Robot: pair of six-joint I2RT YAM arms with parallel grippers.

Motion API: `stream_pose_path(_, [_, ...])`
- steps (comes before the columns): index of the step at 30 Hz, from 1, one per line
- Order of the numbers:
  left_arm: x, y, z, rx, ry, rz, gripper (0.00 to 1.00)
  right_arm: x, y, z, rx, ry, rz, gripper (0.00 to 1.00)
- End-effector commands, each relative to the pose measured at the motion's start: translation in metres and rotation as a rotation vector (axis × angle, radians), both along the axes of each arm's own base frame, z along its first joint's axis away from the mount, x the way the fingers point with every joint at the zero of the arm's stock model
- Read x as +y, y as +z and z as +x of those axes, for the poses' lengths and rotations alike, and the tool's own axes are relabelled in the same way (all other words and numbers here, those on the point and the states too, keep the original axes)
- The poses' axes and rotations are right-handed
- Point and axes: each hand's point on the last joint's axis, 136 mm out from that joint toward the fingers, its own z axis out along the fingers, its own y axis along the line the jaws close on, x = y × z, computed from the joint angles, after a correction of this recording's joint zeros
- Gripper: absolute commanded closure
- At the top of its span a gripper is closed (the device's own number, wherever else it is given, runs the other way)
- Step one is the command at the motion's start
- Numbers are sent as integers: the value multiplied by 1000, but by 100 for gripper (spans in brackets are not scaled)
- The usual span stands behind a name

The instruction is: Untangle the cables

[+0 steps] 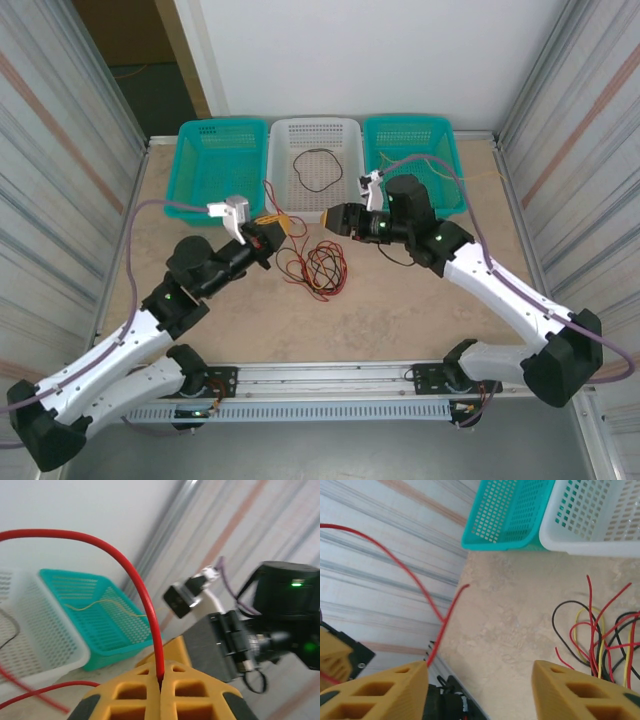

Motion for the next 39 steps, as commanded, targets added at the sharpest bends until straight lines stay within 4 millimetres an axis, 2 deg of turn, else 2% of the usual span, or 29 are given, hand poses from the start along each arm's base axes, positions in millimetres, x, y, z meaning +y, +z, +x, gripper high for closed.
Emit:
stream_pose_path(1, [-24, 18, -31, -47, -262, -1, 100, -3, -2, -7, 7, 73, -26, 39])
stream_pose_path(4, [-38, 16, -49, -50, -403, 84, 100, -4, 9, -6, 9, 94, 19, 35])
stream_pose_path(7, [-42, 15, -62, -64, -491, 149, 100, 3, 13, -14, 28, 162, 38, 35])
stream_pose_path(15, [-49, 13, -82, -104, -642, 272, 100, 20, -10, -35, 208, 308, 72, 48])
stream_pose_path(21, [-51, 11, -83, -119, -666, 305, 100, 30, -18, -47, 256, 360, 79, 58])
stream_pose_path(33, [-45, 9, -80, -149, -619, 352, 100, 36, -19, -50, 292, 382, 111, 87])
stream_pose_path(37, [-43, 8, -77, -156, -589, 358, 100, 31, -19, -45, 279, 349, 111, 99])
stream_pose_path(39, [-39, 9, -73, -168, -543, 360, 100, 26, -16, -39, 263, 309, 132, 100])
